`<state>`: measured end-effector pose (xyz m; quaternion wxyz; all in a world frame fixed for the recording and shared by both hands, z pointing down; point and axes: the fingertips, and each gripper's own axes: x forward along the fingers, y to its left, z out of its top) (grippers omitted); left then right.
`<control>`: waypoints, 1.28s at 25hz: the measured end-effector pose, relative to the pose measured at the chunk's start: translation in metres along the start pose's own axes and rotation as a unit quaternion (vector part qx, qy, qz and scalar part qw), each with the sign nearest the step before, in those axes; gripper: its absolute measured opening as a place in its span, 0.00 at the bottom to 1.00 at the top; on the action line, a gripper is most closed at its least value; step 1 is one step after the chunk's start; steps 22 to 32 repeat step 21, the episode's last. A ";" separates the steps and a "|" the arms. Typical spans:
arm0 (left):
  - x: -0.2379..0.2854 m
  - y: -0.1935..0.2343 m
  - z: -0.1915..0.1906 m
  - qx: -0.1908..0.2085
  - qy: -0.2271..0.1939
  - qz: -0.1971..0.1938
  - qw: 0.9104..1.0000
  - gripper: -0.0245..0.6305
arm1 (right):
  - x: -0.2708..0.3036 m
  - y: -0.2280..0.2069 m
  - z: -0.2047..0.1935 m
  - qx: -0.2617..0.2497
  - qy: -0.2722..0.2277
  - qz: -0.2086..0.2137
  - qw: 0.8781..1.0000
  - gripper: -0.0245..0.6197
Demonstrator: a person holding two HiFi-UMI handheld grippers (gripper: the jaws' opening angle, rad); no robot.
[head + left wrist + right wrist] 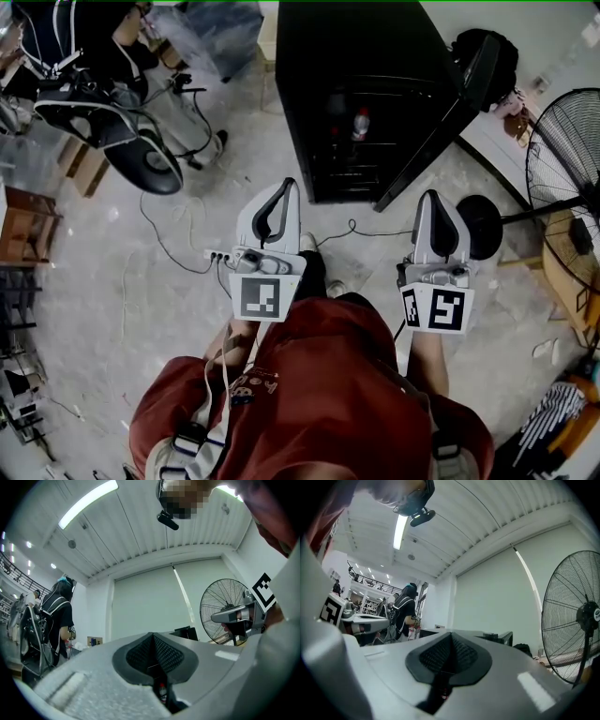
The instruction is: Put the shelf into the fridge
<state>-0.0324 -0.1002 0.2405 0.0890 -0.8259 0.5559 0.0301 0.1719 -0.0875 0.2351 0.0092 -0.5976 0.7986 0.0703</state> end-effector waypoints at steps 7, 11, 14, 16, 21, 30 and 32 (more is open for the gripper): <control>-0.004 0.001 0.004 0.000 -0.001 -0.003 1.000 0.04 | -0.001 0.004 0.000 0.004 0.007 -0.001 1.000 0.03; -0.003 0.003 -0.002 0.001 0.003 -0.002 1.000 0.04 | 0.003 0.007 -0.004 0.004 0.008 0.001 1.000 0.03; -0.003 0.004 -0.004 0.001 0.002 -0.002 1.000 0.04 | 0.004 0.008 -0.008 0.006 0.013 0.002 1.000 0.03; -0.002 0.006 -0.007 -0.001 0.008 -0.001 1.000 0.04 | 0.007 0.010 -0.010 0.006 0.016 0.002 1.000 0.03; 0.000 0.010 -0.013 -0.006 0.010 0.003 1.000 0.04 | 0.014 0.014 -0.015 0.008 0.020 0.007 1.000 0.03; 0.000 0.010 -0.013 -0.006 0.010 0.003 1.000 0.04 | 0.014 0.014 -0.015 0.008 0.020 0.007 1.000 0.03; 0.000 0.010 -0.013 -0.006 0.010 0.003 1.000 0.04 | 0.014 0.014 -0.015 0.008 0.020 0.007 1.000 0.03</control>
